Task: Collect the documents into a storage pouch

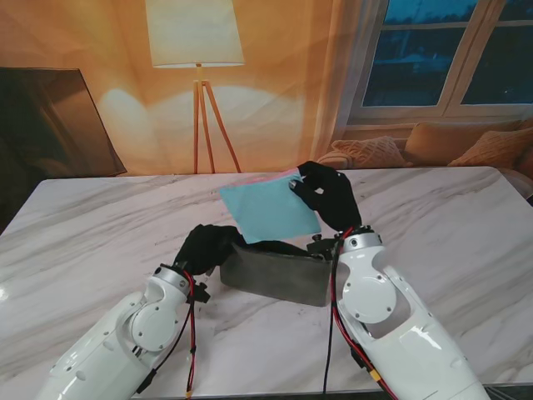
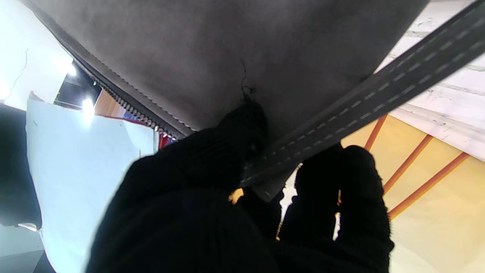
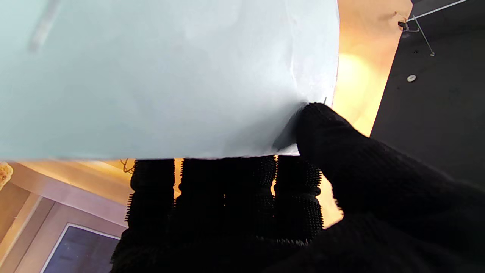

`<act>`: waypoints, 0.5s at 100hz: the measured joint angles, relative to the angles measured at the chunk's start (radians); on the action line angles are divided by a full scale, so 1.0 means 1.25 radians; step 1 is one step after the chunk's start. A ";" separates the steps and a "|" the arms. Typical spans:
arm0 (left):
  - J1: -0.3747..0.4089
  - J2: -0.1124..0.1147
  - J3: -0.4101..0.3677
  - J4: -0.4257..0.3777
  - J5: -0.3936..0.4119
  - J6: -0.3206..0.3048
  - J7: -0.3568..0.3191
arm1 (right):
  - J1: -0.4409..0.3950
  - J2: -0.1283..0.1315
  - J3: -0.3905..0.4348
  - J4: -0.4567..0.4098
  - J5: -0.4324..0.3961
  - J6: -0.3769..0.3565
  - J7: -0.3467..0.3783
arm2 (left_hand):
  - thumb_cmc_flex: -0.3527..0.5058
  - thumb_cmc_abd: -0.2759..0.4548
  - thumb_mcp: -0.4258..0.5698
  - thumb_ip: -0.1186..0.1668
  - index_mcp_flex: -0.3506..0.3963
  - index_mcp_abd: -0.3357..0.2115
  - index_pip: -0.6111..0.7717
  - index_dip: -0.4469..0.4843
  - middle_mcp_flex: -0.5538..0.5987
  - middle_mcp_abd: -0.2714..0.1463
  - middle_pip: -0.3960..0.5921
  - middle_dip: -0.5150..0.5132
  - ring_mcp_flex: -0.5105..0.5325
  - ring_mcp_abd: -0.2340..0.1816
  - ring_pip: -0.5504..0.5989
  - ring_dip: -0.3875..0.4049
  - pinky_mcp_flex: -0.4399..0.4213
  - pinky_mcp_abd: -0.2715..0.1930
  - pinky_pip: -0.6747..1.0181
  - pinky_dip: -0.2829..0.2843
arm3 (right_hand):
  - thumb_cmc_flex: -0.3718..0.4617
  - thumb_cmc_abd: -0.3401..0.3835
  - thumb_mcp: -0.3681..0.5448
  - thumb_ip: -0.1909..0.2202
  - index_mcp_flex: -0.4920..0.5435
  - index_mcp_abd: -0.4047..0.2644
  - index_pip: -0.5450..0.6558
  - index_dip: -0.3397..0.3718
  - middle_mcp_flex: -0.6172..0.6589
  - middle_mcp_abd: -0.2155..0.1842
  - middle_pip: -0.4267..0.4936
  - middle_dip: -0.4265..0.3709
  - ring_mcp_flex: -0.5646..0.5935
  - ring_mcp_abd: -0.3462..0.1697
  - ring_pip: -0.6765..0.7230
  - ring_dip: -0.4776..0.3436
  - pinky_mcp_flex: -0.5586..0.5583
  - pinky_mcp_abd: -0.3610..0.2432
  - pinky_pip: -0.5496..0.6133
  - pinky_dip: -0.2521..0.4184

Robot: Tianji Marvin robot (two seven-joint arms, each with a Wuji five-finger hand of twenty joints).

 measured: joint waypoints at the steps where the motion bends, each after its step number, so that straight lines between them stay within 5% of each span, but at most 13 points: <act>1: 0.000 0.000 0.000 0.000 0.000 0.000 0.000 | 0.000 0.000 0.000 0.001 -0.001 0.000 0.000 | 0.000 0.000 0.000 0.000 0.000 0.000 0.000 0.000 0.000 0.000 0.000 0.000 0.000 0.000 0.000 0.000 0.000 0.000 0.000 0.000 | 0.000 0.000 0.000 0.000 0.000 0.000 0.000 0.000 0.000 0.000 0.000 0.000 0.000 0.000 0.000 0.000 0.000 0.000 0.000 0.000; 50: 0.007 -0.012 -0.002 -0.005 -0.049 0.011 0.011 | 0.004 -0.001 -0.025 0.040 -0.013 -0.007 -0.017 | 0.000 0.000 0.006 0.006 0.001 -0.008 0.002 0.008 0.000 0.000 0.000 0.000 0.000 0.000 0.000 -0.004 0.000 0.000 0.000 -0.001 | 0.000 0.000 -0.001 -0.001 0.000 -0.005 -0.004 0.003 -0.001 -0.018 -0.008 0.002 -0.021 -0.022 -0.030 0.008 -0.002 -0.001 -0.028 0.000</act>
